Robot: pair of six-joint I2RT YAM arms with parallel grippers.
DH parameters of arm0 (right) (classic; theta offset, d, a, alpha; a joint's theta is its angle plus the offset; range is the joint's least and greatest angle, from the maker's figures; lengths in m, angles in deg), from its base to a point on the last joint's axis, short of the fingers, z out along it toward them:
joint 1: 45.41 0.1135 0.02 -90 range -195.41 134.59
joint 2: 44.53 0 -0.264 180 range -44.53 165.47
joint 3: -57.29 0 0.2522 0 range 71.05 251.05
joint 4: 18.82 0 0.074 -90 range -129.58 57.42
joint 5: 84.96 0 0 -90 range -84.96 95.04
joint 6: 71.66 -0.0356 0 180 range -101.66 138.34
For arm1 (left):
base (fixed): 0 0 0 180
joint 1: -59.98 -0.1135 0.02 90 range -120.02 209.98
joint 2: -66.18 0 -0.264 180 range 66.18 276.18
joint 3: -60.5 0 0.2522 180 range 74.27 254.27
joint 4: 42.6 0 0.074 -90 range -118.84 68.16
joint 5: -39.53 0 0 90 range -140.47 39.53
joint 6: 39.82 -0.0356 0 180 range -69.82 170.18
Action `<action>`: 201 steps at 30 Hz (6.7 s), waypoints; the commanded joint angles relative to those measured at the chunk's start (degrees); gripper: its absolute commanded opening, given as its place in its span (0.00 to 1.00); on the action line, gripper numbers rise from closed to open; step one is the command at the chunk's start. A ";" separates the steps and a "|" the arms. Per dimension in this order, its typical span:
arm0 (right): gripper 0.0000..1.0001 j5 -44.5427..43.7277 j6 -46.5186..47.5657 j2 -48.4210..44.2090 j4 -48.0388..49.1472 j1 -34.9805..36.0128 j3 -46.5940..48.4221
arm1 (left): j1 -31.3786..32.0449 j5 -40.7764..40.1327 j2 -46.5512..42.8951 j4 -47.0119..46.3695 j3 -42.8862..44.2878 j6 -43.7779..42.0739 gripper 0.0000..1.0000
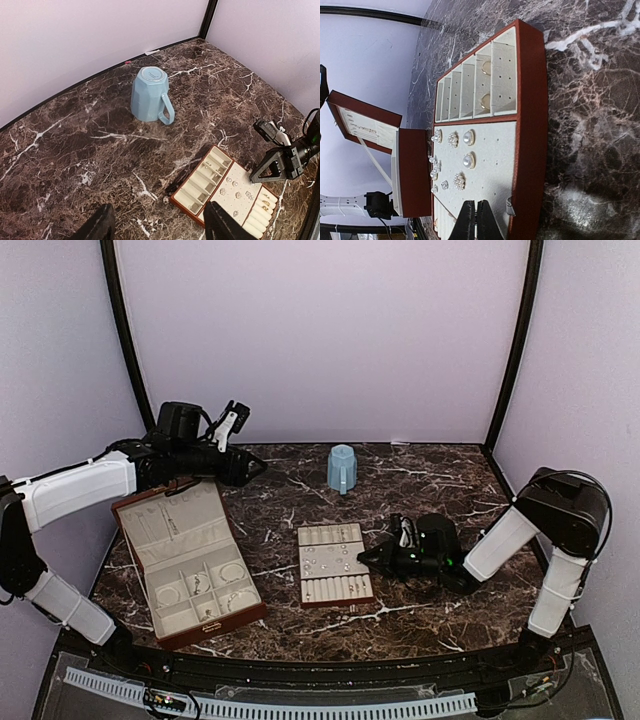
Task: Organize the mixed jewelry
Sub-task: Insert the earring into the earring holder, then move to the center of the board in the compartment layer.
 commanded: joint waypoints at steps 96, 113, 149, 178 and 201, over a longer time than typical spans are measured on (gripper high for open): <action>0.06 -10.95 9.66 -12.02 -19.73 0.70 0.65 | -0.26 0.17 -3.75 -0.84 -1.47 0.06 0.64; 0.10 -11.71 12.02 -14.55 -25.16 0.70 2.57 | -0.35 0.34 -3.71 -0.86 -1.41 0.13 0.64; 0.02 -16.64 22.97 -10.93 -48.65 4.13 15.76 | -0.33 -0.59 -4.49 -1.21 -1.81 0.14 0.64; 0.03 -18.53 20.60 -12.25 -46.66 4.15 13.87 | -0.34 -1.45 -6.29 -2.22 -1.86 0.25 0.64; 0.47 -22.94 29.91 -17.19 -61.14 -0.86 23.35 | -6.57 1.46 -8.85 5.92 5.34 1.94 0.79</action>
